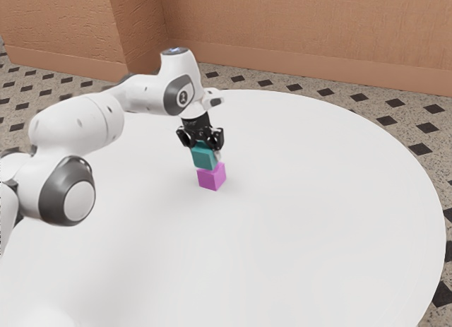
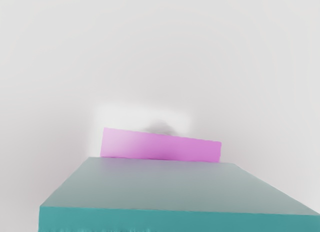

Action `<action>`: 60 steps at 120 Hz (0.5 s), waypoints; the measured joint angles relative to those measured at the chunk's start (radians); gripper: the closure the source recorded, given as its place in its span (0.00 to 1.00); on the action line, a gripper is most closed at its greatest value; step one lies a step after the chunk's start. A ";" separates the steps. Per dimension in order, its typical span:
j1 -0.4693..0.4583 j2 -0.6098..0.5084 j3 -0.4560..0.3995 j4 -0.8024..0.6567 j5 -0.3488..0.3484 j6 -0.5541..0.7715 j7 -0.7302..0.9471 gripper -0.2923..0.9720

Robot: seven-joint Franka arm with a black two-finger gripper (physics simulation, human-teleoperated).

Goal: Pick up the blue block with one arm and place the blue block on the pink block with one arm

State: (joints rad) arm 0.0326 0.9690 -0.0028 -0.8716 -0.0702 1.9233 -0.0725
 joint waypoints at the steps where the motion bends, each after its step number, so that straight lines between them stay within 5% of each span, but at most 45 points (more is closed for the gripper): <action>1: 0.000 0.002 0.000 0.002 0.000 0.000 0.000 0.53; 60: -0.002 0.024 0.002 0.038 -0.007 0.010 0.020 0.28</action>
State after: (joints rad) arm 0.0302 0.9935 -0.0006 -0.8334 -0.0768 1.9333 -0.0529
